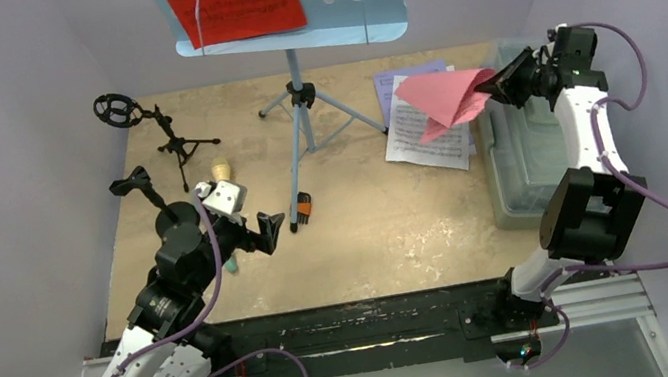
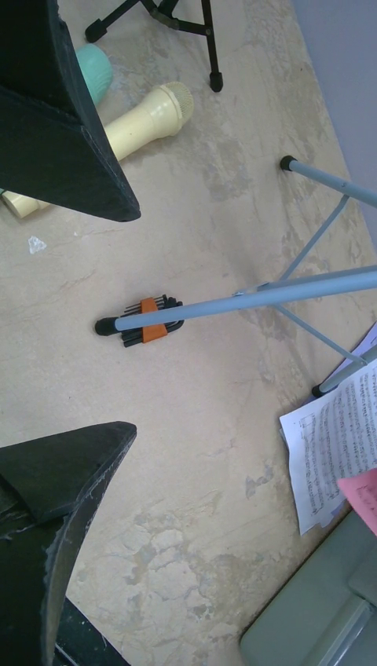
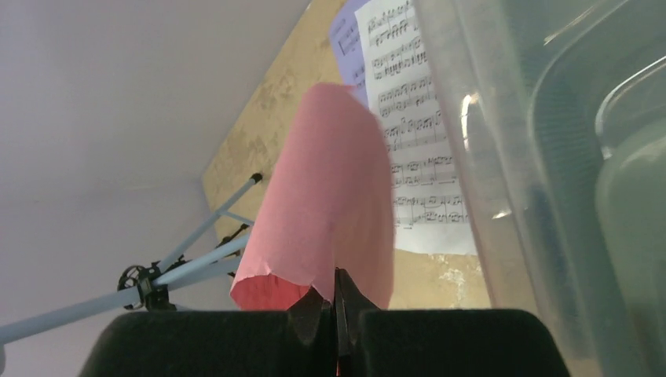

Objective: Pack up the instrument practice props
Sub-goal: Place the sheet music at the center of the board.

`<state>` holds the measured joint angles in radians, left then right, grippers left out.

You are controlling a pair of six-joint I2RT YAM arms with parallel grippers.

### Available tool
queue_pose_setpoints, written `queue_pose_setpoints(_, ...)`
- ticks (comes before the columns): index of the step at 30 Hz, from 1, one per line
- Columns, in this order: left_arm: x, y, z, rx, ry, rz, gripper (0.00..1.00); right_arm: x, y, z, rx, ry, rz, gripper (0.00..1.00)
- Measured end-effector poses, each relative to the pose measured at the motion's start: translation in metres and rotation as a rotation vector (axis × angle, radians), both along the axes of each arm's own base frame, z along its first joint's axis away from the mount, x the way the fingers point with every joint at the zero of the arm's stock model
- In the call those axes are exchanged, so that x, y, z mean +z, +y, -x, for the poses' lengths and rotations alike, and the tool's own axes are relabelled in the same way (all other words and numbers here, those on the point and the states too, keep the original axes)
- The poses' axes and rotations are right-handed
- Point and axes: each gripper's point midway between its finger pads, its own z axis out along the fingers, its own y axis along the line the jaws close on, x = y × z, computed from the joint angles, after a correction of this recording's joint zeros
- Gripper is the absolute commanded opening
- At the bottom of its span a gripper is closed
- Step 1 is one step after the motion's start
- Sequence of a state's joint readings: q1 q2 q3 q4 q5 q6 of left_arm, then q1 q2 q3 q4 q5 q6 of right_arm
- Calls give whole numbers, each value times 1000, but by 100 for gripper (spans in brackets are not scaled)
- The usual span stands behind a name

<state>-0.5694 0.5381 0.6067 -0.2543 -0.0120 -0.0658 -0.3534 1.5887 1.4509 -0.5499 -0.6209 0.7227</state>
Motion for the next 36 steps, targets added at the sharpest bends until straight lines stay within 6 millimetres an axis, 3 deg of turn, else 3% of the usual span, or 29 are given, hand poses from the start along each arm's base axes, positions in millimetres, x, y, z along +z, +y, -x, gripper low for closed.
queue_pose_setpoints(6,0,0,0,0,0,0,100,-8,30,7,62,33,-13,2)
queue_pose_setpoints(10,0,0,0,1,-1,0,100,-1,53,19,112,26,-27,2)
queue_pose_setpoints(15,0,0,0,1,-1,1,100,14,58,17,131,-20,-31,3)
queue_pose_setpoints(17,0,0,0,1,-1,1,100,8,58,8,155,-16,-23,3)
queue_pose_setpoints(21,0,0,0,2,-1,1,100,-28,64,-18,262,21,67,3)
queue_pose_setpoints(25,0,0,-1,2,-2,1,100,-60,77,-23,403,54,159,5)
queue_pose_setpoints(30,0,0,-1,2,-1,1,100,-71,81,-27,526,33,319,7)
queue_pose_setpoints(36,0,1,-1,6,-1,1,100,-85,63,-29,578,34,485,14)
